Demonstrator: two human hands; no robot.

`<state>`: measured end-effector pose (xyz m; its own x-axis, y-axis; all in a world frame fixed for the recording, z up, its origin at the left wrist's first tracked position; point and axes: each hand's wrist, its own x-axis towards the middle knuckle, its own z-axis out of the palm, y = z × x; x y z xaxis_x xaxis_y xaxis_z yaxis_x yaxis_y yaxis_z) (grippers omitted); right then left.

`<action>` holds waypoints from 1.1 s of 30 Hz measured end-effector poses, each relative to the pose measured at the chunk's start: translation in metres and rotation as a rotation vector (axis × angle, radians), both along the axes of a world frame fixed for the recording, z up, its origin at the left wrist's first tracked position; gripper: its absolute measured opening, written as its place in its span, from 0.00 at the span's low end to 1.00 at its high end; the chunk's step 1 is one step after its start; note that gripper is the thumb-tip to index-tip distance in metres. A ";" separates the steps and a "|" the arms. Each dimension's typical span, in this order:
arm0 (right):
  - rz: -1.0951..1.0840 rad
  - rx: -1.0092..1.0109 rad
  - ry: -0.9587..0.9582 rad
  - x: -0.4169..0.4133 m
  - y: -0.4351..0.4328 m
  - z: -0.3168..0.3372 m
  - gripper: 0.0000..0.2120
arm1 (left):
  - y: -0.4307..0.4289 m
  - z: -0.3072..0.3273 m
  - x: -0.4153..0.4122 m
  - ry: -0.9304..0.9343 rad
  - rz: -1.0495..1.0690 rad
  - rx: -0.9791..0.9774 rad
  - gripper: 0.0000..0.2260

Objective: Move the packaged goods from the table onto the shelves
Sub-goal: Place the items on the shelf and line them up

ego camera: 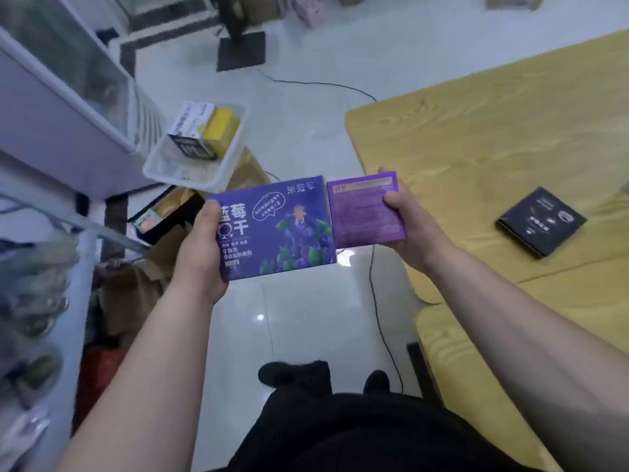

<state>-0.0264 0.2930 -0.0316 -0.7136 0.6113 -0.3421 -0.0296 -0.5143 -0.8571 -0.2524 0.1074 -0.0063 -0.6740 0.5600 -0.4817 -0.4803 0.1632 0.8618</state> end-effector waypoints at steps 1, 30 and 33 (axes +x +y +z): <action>0.082 0.035 -0.009 -0.020 -0.007 0.003 0.22 | -0.024 0.003 -0.011 0.002 0.072 0.006 0.23; 1.476 -0.244 0.335 -0.486 -0.540 0.138 0.40 | -0.621 0.128 -0.109 0.473 1.387 0.002 0.30; 1.480 -0.135 0.484 -0.520 -0.577 0.157 0.29 | -0.635 0.148 -0.115 0.548 1.525 -0.047 0.35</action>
